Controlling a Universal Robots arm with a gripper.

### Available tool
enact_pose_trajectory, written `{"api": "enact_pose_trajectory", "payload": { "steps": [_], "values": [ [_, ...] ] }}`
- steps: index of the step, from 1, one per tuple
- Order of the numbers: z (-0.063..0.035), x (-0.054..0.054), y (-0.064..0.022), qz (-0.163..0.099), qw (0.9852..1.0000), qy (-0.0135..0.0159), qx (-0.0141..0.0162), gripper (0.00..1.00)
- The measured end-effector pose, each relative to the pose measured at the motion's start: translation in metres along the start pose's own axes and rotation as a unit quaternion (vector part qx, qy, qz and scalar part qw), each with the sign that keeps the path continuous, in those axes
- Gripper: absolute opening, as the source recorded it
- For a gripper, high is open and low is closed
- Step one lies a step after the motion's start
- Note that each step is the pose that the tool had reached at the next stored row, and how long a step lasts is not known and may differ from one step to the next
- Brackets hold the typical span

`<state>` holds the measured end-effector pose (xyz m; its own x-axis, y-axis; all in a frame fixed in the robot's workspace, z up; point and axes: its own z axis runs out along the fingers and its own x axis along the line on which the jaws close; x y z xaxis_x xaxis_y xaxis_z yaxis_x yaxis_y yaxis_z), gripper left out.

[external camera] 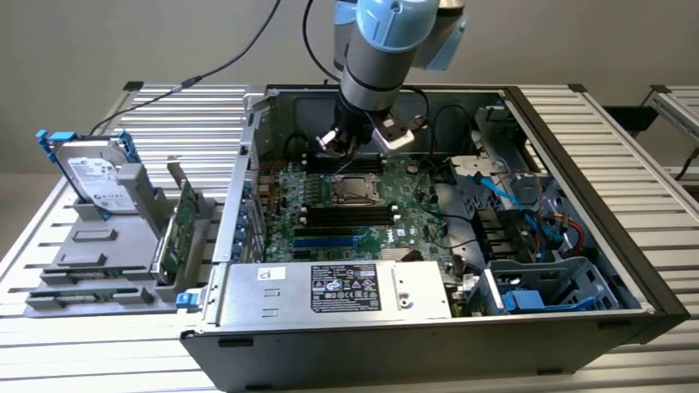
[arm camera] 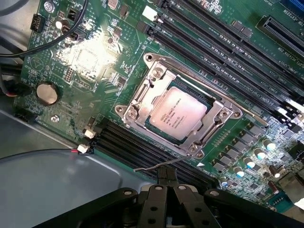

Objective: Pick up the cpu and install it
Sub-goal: 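Install the first cpu locking lever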

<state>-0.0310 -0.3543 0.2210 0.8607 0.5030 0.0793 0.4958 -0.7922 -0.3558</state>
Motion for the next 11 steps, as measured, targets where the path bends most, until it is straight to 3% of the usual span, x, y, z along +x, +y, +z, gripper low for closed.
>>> {"api": "enact_pose_trajectory", "payload": {
  "steps": [6, 11],
  "values": [
    [-0.0002, 0.001, 0.0007, -0.005, 1.0, -0.0018, 0.0004, 0.11],
    [-0.0003, 0.0029, 0.0018, -0.022, 0.9997, -0.0085, 0.0019, 0.11]
  ]
}}
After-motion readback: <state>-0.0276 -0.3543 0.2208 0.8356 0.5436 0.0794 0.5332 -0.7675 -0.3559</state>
